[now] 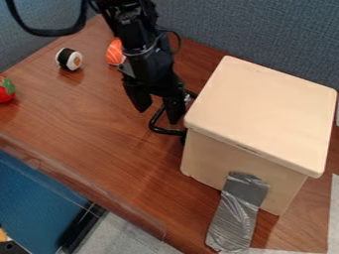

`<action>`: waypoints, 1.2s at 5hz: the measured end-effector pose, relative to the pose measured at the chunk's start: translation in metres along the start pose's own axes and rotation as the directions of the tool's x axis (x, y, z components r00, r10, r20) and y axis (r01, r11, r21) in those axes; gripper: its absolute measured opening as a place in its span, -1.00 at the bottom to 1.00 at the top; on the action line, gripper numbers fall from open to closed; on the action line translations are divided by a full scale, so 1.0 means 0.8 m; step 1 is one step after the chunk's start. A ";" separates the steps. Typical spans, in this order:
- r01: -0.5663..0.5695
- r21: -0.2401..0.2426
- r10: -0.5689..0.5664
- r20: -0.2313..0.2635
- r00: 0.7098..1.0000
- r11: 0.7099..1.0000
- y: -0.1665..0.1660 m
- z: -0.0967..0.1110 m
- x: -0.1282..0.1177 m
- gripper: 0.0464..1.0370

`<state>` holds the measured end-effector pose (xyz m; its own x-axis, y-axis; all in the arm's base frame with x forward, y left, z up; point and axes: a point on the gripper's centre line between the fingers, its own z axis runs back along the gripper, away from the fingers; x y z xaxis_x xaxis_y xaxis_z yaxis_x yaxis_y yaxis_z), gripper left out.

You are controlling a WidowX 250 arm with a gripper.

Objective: Open the drawer

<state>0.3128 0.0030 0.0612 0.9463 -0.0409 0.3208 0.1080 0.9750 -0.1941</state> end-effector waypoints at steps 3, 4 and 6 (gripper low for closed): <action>-0.013 0.029 0.014 -0.022 1.000 1.000 0.015 -0.027 0.016 0.92; -0.013 0.045 0.015 -0.037 0.999 0.999 0.020 -0.038 0.013 0.92; -0.001 0.066 0.005 -0.050 0.999 0.998 0.025 -0.054 0.008 0.22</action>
<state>0.3340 0.0130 0.0191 0.9607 -0.0472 0.2735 0.0862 0.9874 -0.1325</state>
